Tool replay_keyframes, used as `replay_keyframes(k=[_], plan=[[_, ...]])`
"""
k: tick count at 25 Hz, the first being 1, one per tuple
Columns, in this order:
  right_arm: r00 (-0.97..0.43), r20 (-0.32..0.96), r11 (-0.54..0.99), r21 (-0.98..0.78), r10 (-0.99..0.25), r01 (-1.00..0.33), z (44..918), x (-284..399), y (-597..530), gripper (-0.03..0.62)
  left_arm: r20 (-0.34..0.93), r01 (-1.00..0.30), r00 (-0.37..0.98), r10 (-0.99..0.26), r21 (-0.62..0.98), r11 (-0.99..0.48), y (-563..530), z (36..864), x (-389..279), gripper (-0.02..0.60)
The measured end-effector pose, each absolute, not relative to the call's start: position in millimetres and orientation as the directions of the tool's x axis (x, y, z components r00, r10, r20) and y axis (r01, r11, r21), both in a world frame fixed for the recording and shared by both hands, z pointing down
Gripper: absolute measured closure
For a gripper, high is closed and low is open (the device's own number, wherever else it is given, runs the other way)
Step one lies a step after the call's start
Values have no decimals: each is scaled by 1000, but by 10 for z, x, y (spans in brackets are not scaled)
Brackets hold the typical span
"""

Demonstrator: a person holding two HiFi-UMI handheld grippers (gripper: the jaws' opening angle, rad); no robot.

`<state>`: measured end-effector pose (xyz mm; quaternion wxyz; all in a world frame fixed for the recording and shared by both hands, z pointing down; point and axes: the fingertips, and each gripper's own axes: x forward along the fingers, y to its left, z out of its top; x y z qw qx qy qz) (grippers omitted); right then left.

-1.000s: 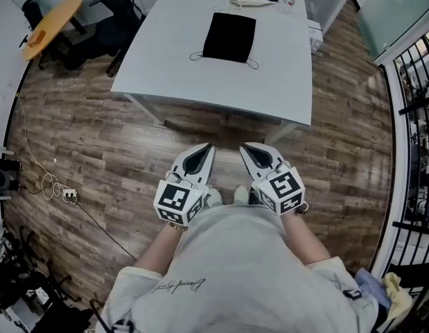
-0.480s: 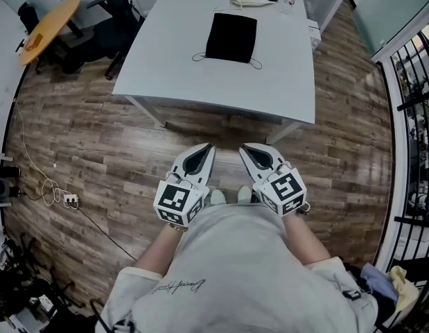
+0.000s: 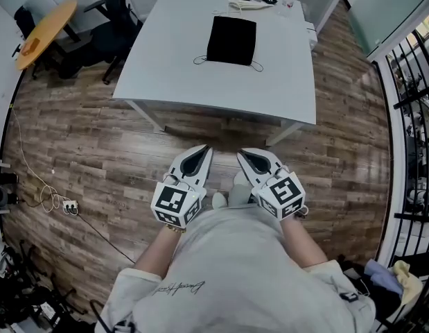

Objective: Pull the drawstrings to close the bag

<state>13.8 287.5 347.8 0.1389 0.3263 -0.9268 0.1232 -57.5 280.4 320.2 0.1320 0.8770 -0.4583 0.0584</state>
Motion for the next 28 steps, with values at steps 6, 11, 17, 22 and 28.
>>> replay_keyframes(k=[6,11,17,22,28], plan=[[-747,336,750,-150,-574,-644,3493,119,2833,571,216,-827,562,-799,178,-534,2787,3198,-636,571],[-750,329,756,-141,-573,-639,3480,84,2709,571,206,-839,543,-814,178,-514,2670,3178,-725,571],[-754,339,755,-160,-563,-636,3622,107,2492,571,210,-839,544,-813,181,-514,2428,3258,-691,571],[-747,344,744,-171,-569,-646,3713,117,2071,571,219,-839,543,-811,191,-510,2043,3355,-684,571],[-734,332,723,-183,-592,-666,3736,187,1392,571,211,-830,556,-804,194,-523,1400,3364,-658,571]])
